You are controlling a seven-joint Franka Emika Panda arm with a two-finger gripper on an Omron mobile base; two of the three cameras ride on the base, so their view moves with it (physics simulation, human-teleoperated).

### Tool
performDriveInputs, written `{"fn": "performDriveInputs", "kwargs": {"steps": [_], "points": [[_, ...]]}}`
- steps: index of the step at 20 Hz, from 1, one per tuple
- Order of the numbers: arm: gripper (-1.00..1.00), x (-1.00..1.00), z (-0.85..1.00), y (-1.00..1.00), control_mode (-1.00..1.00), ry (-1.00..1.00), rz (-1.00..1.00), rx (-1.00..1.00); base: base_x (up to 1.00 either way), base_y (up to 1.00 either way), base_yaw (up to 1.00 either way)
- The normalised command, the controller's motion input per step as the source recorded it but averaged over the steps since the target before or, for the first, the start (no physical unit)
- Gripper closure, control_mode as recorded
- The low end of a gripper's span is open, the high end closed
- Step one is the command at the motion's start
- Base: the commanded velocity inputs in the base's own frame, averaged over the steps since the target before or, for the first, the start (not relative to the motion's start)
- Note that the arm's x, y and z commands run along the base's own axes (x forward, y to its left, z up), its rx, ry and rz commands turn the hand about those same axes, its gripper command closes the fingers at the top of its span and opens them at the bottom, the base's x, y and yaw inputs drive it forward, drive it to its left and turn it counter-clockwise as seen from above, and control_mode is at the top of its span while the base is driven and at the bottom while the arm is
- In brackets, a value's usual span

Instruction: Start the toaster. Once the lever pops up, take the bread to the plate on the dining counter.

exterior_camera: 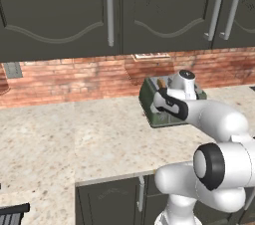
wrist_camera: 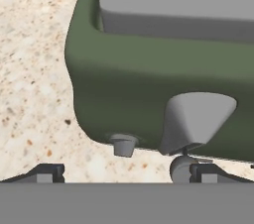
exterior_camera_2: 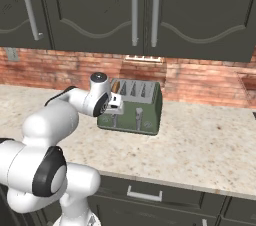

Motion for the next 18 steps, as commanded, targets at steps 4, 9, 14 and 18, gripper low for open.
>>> {"fn": "performDriveInputs", "kwargs": {"steps": [4, 9, 14, 18], "points": [[-1.0, 0.01, -0.02, 0.0, -1.0, 0.0, 0.0, 0.0, 0.0, 0.0, 0.0], [-1.0, 0.0, -0.06, 0.0, -1.0, 0.0, 0.0, 0.0, 0.0, 0.0, 0.0], [-1.0, 0.0, -0.08, 0.0, -1.0, 0.0, 0.0, 0.0, 0.0, 0.0, 0.0], [-1.0, 0.0, -0.21, 0.0, -1.0, 0.0, 0.0, 0.0, 0.0, 0.0, 0.0]]}}
